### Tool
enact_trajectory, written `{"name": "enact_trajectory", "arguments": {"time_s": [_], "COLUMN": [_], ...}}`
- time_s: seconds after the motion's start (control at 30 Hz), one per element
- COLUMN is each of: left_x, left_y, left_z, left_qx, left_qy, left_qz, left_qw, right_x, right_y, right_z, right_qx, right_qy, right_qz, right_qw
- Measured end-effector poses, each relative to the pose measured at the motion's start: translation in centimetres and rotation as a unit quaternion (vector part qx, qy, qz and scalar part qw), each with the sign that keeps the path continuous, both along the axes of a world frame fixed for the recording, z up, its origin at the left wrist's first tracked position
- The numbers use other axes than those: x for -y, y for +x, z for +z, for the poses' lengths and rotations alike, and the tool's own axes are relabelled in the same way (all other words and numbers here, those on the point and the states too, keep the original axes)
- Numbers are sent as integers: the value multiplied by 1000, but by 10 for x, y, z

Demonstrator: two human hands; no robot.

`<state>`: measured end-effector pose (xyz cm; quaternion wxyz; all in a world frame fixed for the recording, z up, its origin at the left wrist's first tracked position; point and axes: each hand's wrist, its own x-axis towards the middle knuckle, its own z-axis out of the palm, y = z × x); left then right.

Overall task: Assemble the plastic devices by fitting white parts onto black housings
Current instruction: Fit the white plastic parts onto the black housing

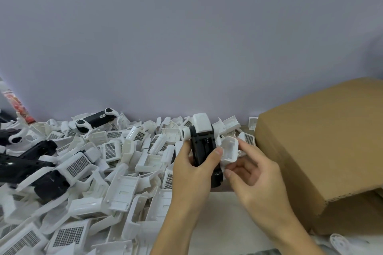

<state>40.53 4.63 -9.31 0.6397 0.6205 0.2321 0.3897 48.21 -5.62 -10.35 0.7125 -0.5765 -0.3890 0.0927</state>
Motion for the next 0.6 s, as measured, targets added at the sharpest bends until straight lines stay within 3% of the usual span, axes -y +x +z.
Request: {"name": "enact_trajectory", "arguments": {"time_s": [0.3,0.47,0.6], "left_x": [4,6,9], "left_y": [1,-1,-2], "left_z": [4,5,8], "left_qx": [-9,-16,-29], "left_qy": [1,-74,-70], "left_qz": [16,-46,-90], "left_qw": [1000,996,993], "right_x": [-3,-2,-1], "right_y": [8,3,-2], "right_z": [-6,-1,4], "right_qx": [33,42,83], "right_qy": [-11,9,-1], "right_qz": [-172,-232,-231], "right_qw": [985,972,970]}}
